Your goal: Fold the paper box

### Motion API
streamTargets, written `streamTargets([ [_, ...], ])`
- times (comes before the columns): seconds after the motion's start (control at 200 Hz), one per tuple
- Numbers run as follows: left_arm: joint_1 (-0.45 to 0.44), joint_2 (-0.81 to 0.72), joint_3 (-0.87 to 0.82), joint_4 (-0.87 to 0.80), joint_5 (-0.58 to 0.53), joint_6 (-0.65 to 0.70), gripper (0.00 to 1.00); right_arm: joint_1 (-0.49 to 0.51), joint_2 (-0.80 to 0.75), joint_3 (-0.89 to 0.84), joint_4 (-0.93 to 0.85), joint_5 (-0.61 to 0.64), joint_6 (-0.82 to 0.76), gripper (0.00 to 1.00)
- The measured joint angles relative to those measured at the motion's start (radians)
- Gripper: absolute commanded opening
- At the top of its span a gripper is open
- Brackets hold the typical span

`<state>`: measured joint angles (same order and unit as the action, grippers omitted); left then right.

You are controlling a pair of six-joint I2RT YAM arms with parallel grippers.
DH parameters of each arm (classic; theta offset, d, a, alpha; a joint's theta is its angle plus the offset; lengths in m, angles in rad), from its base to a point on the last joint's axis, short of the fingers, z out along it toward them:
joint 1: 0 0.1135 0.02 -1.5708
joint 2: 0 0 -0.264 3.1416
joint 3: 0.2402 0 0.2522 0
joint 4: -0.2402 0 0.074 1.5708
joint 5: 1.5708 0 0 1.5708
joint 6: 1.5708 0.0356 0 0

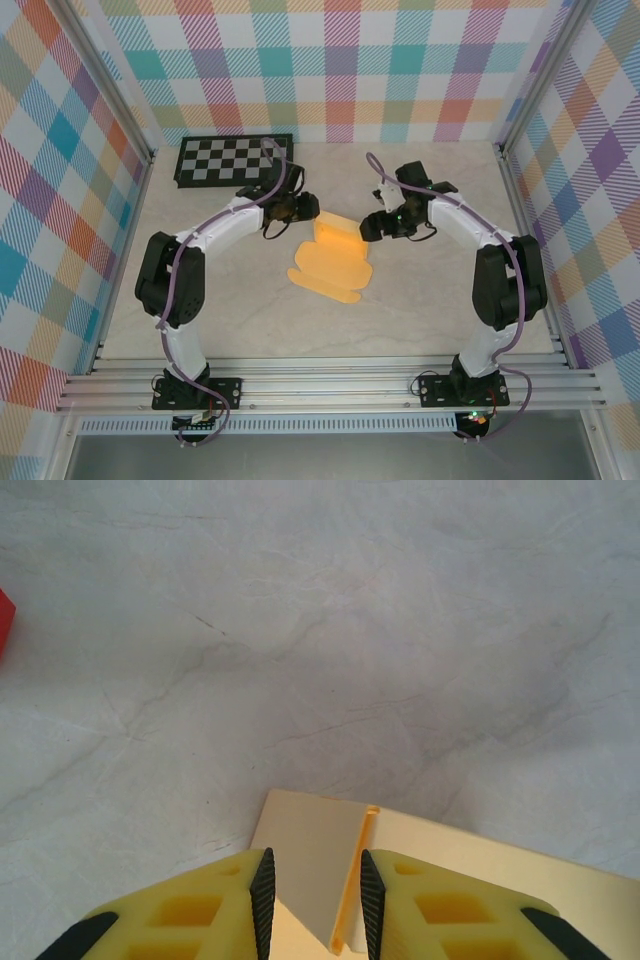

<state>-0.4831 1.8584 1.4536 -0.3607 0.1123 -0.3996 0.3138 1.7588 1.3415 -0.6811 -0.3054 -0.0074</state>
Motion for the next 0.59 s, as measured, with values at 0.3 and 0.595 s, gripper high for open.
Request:
streamTargets([
  [0.3,0.0,-0.002,-0.06,0.027,0.056,-0.034,0.31,-0.006,0.0,-0.018,0.01,-0.006,0.0,0.75],
  [0.595,0.0,-0.002,-0.077,0.053,0.071,-0.049,0.3,-0.012,0.0,-0.04,0.017,-0.011,0.0,0.75],
])
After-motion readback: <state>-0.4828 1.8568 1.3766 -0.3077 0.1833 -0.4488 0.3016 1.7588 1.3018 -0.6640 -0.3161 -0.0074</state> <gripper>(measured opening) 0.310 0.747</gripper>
